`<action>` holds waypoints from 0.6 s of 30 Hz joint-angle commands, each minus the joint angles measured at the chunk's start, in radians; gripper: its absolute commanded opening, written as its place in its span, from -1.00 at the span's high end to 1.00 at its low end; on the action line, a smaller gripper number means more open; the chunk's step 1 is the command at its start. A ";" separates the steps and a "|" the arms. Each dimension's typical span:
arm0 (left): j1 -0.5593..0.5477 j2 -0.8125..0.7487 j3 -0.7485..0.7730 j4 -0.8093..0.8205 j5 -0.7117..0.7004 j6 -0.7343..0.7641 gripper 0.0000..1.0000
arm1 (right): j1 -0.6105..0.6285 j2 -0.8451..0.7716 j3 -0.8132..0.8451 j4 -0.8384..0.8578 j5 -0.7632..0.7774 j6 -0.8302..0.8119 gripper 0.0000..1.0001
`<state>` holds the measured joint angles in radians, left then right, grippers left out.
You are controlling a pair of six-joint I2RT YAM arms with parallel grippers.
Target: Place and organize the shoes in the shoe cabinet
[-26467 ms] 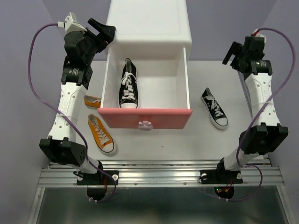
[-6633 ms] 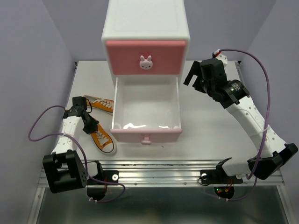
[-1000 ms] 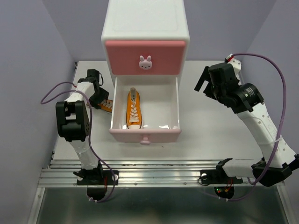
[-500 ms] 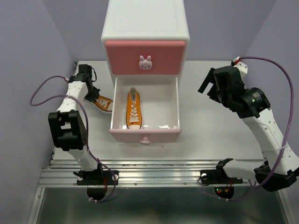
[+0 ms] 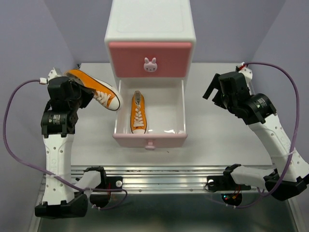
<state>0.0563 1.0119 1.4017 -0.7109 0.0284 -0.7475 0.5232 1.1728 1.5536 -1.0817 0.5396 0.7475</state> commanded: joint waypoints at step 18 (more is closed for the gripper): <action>-0.693 0.112 -0.076 0.160 -0.183 -0.233 1.00 | -0.006 -0.047 -0.044 0.082 -0.038 -0.030 -1.00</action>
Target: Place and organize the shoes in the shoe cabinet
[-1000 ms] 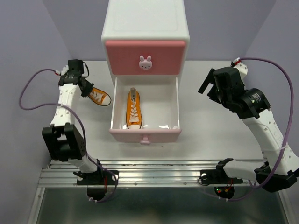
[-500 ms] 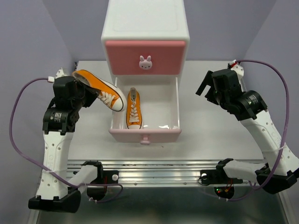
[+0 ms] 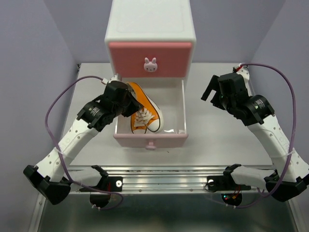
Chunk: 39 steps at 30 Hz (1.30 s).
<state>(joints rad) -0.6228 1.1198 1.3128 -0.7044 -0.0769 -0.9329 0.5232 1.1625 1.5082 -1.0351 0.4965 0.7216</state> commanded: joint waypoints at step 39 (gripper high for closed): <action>-0.058 0.321 0.026 0.141 -0.021 0.388 1.00 | -0.006 -0.075 -0.051 -0.019 0.013 0.006 -1.00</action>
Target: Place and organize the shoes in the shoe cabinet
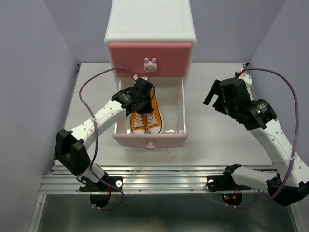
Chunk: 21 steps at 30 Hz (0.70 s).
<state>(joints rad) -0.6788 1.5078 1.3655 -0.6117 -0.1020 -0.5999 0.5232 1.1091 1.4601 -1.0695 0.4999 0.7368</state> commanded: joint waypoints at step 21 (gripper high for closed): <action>-0.001 0.083 0.026 0.070 -0.002 0.083 1.00 | -0.006 -0.005 0.000 0.023 0.012 -0.045 -1.00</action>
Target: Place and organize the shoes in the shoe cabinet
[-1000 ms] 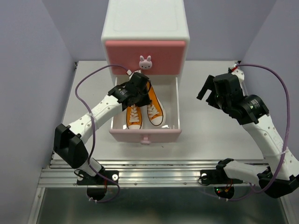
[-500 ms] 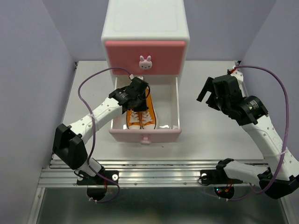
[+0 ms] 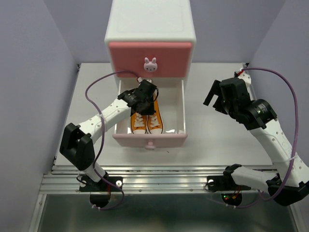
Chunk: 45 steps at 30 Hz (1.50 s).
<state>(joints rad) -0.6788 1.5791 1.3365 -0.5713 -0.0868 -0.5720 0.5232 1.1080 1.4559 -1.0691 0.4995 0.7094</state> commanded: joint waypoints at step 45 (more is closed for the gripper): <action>-0.002 0.009 0.040 0.044 -0.057 0.167 1.00 | -0.006 0.001 -0.009 -0.002 0.013 0.027 -1.00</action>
<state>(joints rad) -0.6903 1.5997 1.4017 -0.6170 -0.1101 -0.4252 0.5232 1.1080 1.4094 -1.0695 0.4995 0.7307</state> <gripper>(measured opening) 0.186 0.995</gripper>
